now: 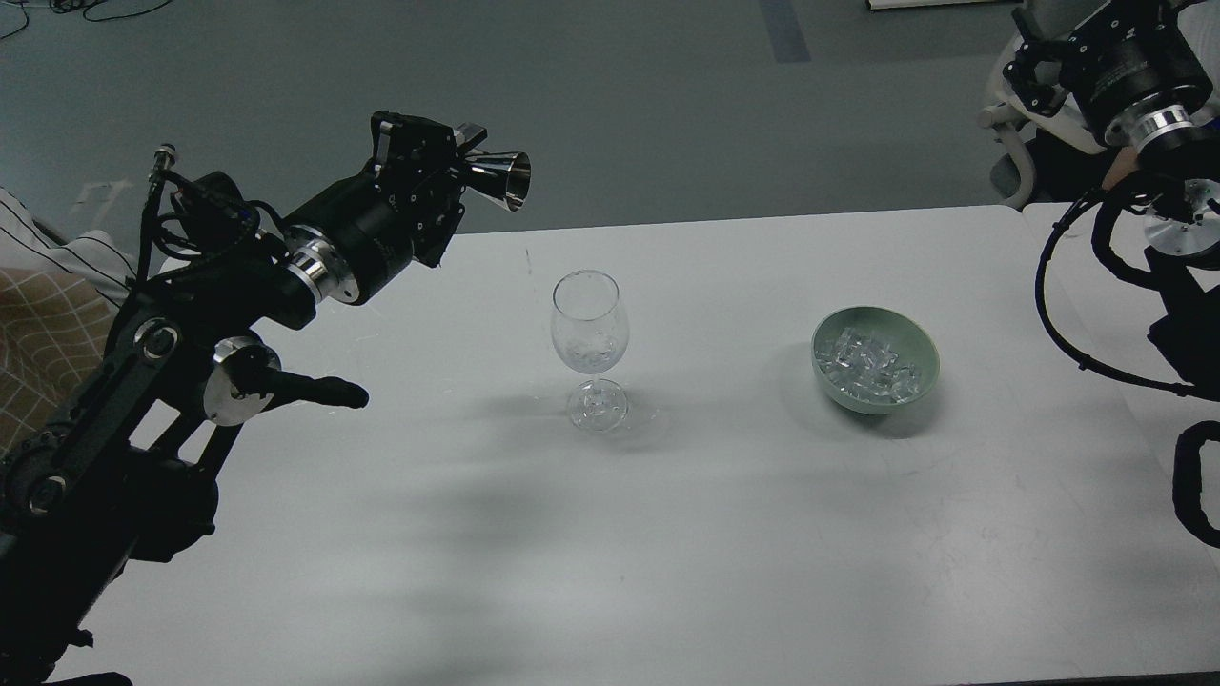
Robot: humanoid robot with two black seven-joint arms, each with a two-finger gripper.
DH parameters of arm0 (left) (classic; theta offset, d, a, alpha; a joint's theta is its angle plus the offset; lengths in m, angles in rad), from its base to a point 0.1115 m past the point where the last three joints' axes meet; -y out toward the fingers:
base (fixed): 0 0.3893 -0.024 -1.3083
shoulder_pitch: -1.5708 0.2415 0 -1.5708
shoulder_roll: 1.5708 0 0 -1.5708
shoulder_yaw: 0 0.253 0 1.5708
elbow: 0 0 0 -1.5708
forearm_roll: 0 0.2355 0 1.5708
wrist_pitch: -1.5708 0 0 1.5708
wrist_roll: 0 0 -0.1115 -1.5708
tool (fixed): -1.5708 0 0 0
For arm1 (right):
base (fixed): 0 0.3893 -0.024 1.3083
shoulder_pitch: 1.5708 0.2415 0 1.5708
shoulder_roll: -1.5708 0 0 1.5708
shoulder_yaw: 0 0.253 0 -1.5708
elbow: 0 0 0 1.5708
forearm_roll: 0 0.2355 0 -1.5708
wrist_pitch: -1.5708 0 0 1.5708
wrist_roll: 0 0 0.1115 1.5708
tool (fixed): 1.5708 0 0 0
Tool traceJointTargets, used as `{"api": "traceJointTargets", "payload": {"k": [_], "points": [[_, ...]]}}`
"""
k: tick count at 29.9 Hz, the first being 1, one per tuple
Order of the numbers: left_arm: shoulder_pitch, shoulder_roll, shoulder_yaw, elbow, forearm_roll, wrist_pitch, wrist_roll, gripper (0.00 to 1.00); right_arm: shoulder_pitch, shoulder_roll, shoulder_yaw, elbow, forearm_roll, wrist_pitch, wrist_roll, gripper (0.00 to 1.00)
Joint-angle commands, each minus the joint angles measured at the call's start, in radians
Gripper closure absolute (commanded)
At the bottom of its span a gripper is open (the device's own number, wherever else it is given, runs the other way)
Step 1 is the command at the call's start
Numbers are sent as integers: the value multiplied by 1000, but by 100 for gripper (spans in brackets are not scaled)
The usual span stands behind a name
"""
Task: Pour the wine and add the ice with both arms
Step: 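Turn the jigger upright and carry it back with the left gripper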
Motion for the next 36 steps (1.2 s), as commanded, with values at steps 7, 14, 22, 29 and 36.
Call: {"api": "traceJointTargets", "payload": {"k": [7, 14, 22, 29, 36], "points": [[-52, 1, 0, -7, 29, -51, 34, 100, 0, -8, 2, 0, 0, 0, 0, 0], [-55, -8, -5, -24, 29, -62, 47, 100, 0, -18, 3, 2, 1, 0, 0, 0], [89, -100, -169, -43, -33, 9, 35, 100, -9, -21, 2, 2, 0, 0, 0, 0], [224, -216, -411, -27, -293, 15, 35, 100, -11, -19, 0, 3, 0, 0, -2, 0], [258, -215, -537, 124, -597, 9, -28, 100, -24, -16, -9, 5, -2, -6, -3, 0]]}}
